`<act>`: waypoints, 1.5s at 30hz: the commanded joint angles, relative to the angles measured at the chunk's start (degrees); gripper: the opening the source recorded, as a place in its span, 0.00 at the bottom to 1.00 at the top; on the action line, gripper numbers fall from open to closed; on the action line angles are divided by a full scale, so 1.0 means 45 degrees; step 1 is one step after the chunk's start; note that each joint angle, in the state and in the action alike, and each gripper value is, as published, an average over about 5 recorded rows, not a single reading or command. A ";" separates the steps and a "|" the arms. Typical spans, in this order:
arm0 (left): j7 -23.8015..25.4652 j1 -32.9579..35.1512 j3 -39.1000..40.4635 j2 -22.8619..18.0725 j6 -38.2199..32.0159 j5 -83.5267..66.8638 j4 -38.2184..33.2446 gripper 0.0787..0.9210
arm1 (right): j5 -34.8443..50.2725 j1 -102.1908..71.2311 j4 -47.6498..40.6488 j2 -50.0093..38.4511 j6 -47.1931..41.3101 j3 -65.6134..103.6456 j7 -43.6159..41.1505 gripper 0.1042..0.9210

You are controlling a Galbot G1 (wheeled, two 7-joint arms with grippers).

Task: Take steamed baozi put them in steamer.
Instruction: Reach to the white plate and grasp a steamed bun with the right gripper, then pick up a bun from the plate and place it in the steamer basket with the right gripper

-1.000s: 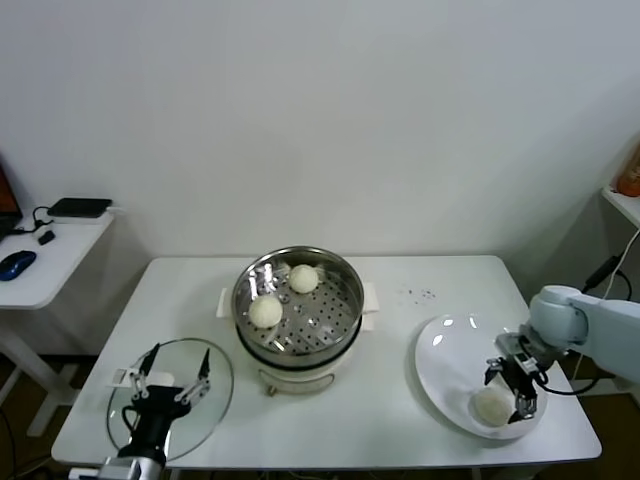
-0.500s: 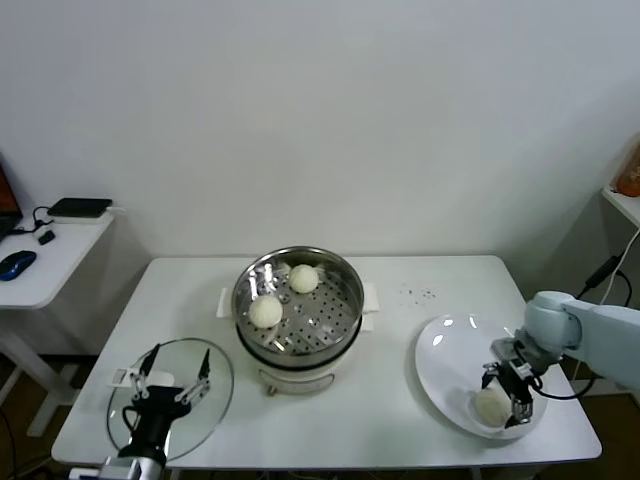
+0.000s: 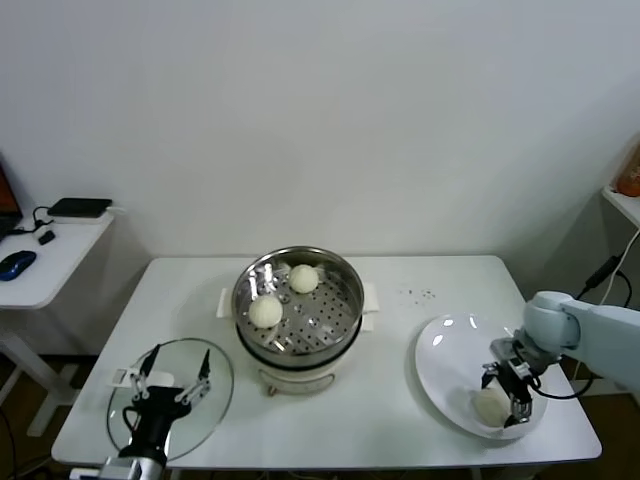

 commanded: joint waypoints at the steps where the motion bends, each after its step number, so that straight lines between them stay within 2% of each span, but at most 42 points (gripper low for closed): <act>1: 0.0010 0.0001 0.0007 -0.0014 -0.0003 0.0003 0.0020 0.88 | -0.0027 -0.0142 -0.0019 -0.0008 -0.0004 0.0161 -0.0022 0.85; 4: 0.0008 0.0001 0.0002 -0.0019 -0.0001 0.0005 0.0024 0.88 | -0.0041 -0.0220 -0.0050 -0.0009 -0.0002 0.0235 -0.0024 0.83; 12: 0.0004 -0.0003 0.0012 -0.0030 -0.0006 0.0017 0.0043 0.88 | -0.0039 -0.0432 -0.0033 -0.0070 -0.0012 0.0454 -0.0004 0.70; 19: 0.0003 -0.0011 0.0008 -0.0030 -0.0013 0.0016 0.0055 0.88 | 0.0070 -0.0120 0.0017 -0.0108 0.0043 0.0706 -0.0088 0.67; 26: -0.0005 0.0018 -0.0023 0.0015 -0.0056 0.0002 0.0103 0.88 | 0.0857 0.2753 0.0686 0.0316 0.0597 -0.0193 -0.0520 0.67; 35: 0.0013 0.0012 0.0018 -0.0001 -0.0021 -0.0012 0.0015 0.88 | 0.2030 0.7251 0.1430 0.2180 0.2276 -0.1467 -0.1091 0.67; 45: -0.0068 0.0075 -0.0094 -0.0046 0.0021 -0.0133 -0.0048 0.88 | 0.2735 0.8798 0.1423 0.5322 0.3364 -0.0397 -0.1175 0.66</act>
